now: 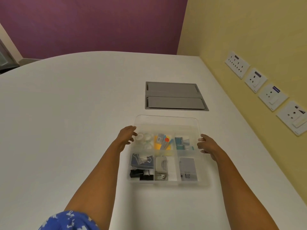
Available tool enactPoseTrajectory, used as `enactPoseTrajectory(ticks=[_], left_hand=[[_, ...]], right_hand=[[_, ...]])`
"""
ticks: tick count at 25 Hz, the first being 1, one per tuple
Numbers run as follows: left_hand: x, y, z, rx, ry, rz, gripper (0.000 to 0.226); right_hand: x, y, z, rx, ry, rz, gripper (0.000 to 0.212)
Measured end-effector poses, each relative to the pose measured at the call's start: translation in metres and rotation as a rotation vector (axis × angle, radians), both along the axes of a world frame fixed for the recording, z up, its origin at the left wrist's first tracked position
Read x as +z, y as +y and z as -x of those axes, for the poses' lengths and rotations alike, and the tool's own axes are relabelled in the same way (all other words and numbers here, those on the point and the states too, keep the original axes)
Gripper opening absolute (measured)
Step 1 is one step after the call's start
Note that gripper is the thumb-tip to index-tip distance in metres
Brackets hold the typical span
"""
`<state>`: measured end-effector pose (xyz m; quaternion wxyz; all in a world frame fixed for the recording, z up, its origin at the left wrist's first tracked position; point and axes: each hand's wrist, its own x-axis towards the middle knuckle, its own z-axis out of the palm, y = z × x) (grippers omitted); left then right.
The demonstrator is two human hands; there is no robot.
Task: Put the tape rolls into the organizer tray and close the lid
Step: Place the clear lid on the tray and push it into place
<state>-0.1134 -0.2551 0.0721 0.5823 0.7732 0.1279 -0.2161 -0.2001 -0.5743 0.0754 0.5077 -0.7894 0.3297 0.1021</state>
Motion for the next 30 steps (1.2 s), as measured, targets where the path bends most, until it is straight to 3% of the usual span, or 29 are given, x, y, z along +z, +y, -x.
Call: enactPoseTrajectory(ticks=[6, 8, 11, 16, 21, 25, 30], left_hand=[[-0.015, -0.014, -0.005, 0.155, -0.232, -0.354, 0.036], [-0.02, -0.013, -0.009, 0.136, -0.215, -0.463, 0.042], [-0.03, -0.014, -0.012, 0.067, -0.115, -0.397, 0.045], [-0.036, -0.022, -0.012, 0.153, -0.188, -0.335, 0.033], [-0.035, -0.026, -0.02, 0.204, -0.178, -0.31, 0.032], [-0.035, -0.029, -0.027, 0.275, -0.144, -0.254, 0.032], [-0.035, -0.032, -0.037, 0.329, -0.063, -0.178, 0.034]], right_hand=[[-0.004, 0.008, -0.005, 0.093, 0.078, 0.303, 0.058], [-0.004, 0.01, -0.004, 0.103, 0.154, 0.36, 0.057], [-0.007, 0.014, -0.002, 0.14, 0.252, 0.424, 0.053], [-0.005, 0.014, -0.009, 0.165, 0.269, 0.477, 0.043], [-0.002, 0.015, -0.034, -0.039, 0.016, 0.398, 0.036], [-0.009, 0.009, -0.053, -0.194, 0.048, 0.294, 0.024], [-0.022, 0.007, -0.071, -0.355, 0.034, 0.19, 0.034]])
